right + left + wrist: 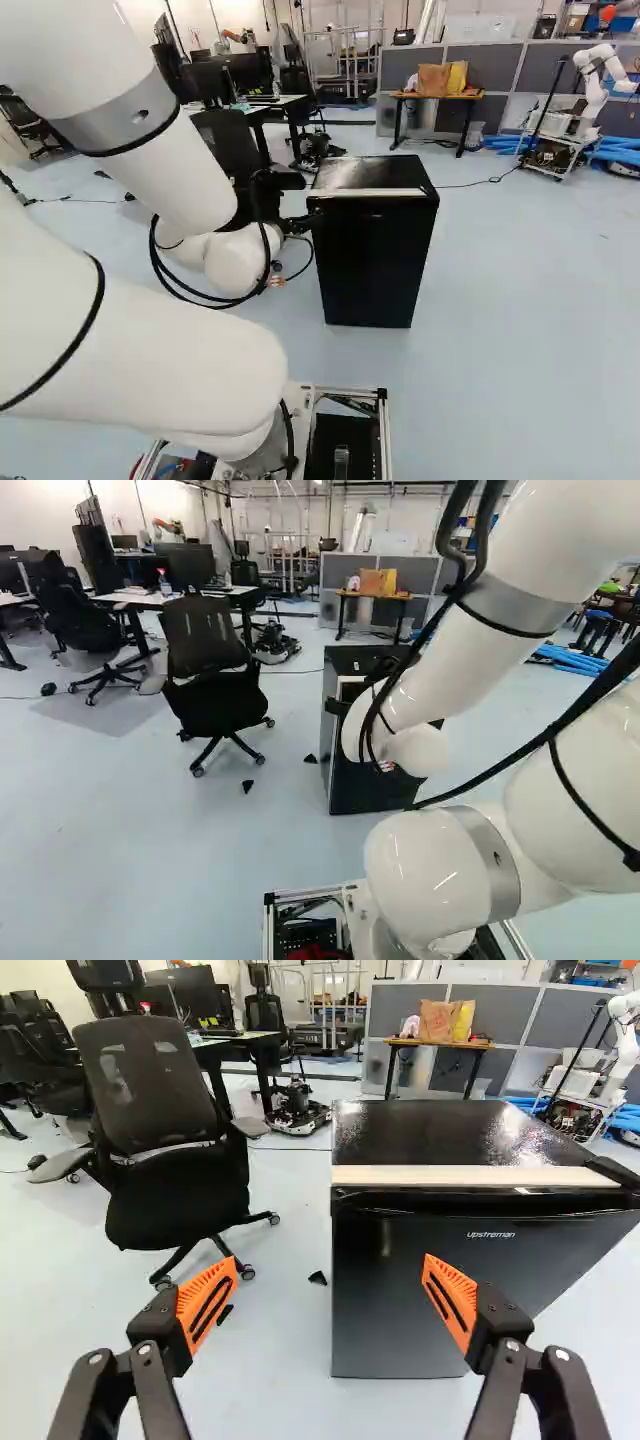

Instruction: Grab a drink from the fridge

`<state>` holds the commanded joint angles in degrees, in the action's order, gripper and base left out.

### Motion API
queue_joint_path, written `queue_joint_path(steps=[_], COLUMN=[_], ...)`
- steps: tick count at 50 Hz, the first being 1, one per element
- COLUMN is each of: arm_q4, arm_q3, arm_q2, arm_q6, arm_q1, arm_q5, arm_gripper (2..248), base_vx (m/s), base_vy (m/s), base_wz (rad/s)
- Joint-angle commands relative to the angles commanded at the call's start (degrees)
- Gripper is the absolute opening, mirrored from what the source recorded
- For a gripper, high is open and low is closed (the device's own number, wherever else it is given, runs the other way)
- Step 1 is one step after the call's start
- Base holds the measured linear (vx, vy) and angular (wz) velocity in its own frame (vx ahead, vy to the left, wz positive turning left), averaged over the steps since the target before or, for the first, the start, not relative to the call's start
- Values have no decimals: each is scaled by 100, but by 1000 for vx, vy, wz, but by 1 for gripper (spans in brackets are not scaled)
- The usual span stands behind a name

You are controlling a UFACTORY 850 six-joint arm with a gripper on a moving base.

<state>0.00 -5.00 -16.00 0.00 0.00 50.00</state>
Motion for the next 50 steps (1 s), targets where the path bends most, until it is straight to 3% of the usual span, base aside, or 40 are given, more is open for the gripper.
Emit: queue_joint_path(steps=[22, 50], arm_q4=[66, 1090], arm_q3=[-5, -190], arm_q2=[6, 222], arm_q6=[0, 0], arm_q1=[75, 609], arm_q5=[0, 37], arm_gripper=[247, 247], base_vx=[0, 0], base_vy=[0, 0], base_wz=[0, 0])
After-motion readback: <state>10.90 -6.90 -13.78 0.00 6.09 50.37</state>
